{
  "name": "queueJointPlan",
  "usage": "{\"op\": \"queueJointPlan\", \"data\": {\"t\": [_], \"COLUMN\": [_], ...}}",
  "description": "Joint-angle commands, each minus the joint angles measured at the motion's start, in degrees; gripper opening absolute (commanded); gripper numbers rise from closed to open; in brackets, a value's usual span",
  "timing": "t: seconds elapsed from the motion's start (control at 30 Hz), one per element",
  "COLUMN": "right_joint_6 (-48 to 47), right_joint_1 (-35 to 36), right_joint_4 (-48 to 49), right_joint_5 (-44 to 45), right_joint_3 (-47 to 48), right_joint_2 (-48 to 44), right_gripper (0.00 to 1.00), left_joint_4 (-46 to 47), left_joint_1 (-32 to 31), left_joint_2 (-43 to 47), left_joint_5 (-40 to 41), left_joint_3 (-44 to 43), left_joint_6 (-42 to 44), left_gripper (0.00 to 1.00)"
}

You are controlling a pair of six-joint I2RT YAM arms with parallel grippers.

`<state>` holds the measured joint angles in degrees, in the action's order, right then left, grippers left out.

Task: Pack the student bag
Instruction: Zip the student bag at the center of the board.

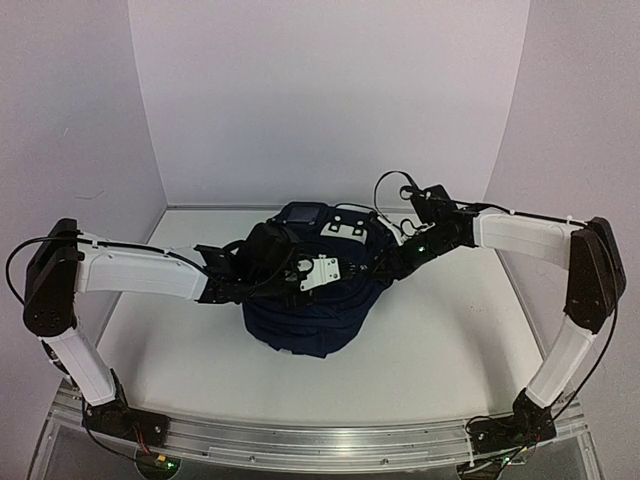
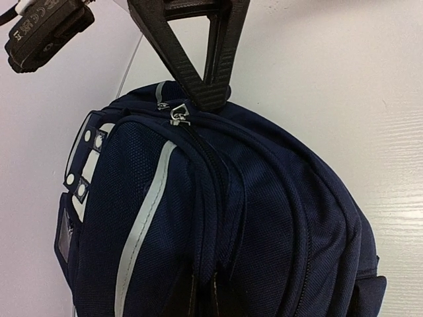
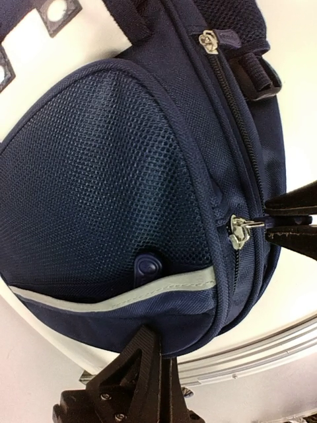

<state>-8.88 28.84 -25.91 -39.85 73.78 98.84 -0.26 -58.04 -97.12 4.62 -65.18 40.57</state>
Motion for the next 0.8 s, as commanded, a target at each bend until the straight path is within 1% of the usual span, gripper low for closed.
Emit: {"op": "queueJointPlan", "data": {"t": [0.0, 0.13, 0.27, 0.37, 0.4, 0.43, 0.5, 0.53, 0.63, 0.7, 0.77], "right_joint_6": [1.0, 2.2, 3.0, 3.3, 3.4, 3.2, 2.3, 2.0, 0.8, -0.1, -1.4], "right_joint_1": [-3.5, -3.5, -3.4, -3.4, -3.4, -3.4, -3.4, -3.4, -3.5, -3.7, -4.2], "right_joint_4": [1.3, 1.1, -0.6, -3.2, -4.1, -5.3, -8.6, -10.3, -15.3, -18.6, -22.5], "right_joint_5": [9.7, 8.4, 4.5, 2.8, 2.7, 2.6, 2.7, 2.9, 3.7, 4.7, 5.9], "right_joint_3": [6.4, 7.3, 6.8, 7.0, 7.1, 7.4, 8.4, 8.8, 10.1, 11.6, 13.5], "right_joint_2": [3.7, 4.4, 1.8, -1.5, -2.4, -3.1, -4.3, -5.0, -6.8, -7.6, -8.0], "right_gripper": [0.0, 0.0, 0.0, 0.06, 0.13, 0.25, 0.57, 0.65, 0.79, 0.85, 0.89], "left_joint_4": [-6.5, -6.8, -6.4, -6.8, -6.9, -6.9, -6.2, -5.4, -3.1, -1.9, -1.5], "left_joint_1": [0.4, 0.4, 0.3, 0.4, 0.4, 0.4, 0.4, 0.3, 0.3, 0.3, 0.1], "left_joint_2": [5.5, 6.0, 5.2, 3.8, 3.3, 2.8, 2.5, 2.5, 3.3, 4.0, 4.4], "left_joint_5": [1.1, 1.1, 1.8, 2.2, 2.3, 2.3, 2.7, 2.8, 2.1, 1.2, 0.7], "left_joint_3": [2.8, 3.7, 3.5, 2.3, 1.9, 1.5, 1.4, 1.6, 2.5, 3.3, 4.2], "left_joint_6": [-3.4, -4.4, -5.5, -6.7, -7.0, -7.4, -8.6, -9.0, -10.5, -11.6, -12.5], "left_gripper": [0.0, 0.0, 0.0, 0.0, 0.0, 0.0, 0.0, 0.0, 0.0, 0.0, 0.0]}}
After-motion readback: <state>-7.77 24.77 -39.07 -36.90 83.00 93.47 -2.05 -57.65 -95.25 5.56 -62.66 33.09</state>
